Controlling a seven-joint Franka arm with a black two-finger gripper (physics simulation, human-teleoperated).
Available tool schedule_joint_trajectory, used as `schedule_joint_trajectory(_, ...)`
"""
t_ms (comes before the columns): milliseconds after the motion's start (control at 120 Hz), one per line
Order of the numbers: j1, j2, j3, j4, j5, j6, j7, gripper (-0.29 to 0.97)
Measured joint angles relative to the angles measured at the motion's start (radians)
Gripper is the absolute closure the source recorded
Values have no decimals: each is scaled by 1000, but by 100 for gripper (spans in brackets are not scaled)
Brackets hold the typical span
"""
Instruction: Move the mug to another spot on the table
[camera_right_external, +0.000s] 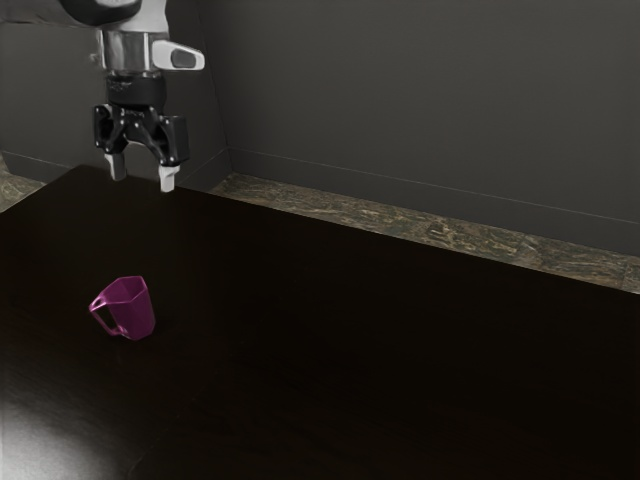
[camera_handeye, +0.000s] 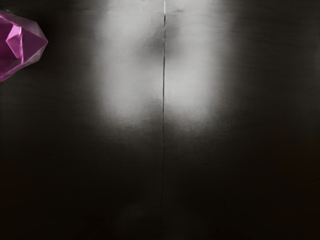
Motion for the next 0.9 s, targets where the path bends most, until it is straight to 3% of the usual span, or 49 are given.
schedule_joint_trajectory(275,2,0,3,-1,4,191,-2,0)
schedule_joint_trajectory(408,-85,-32,105,-37,11,221,52,0)
schedule_joint_trajectory(500,-122,-100,156,-145,43,243,109,0)
schedule_joint_trajectory(608,-18,-169,212,-291,71,305,189,0)
schedule_joint_trajectory(700,12,-181,270,-355,82,365,262,0)
schedule_joint_trajectory(808,20,-161,285,-402,86,429,342,0)
schedule_joint_trajectory(900,82,-157,287,-502,58,527,435,0)
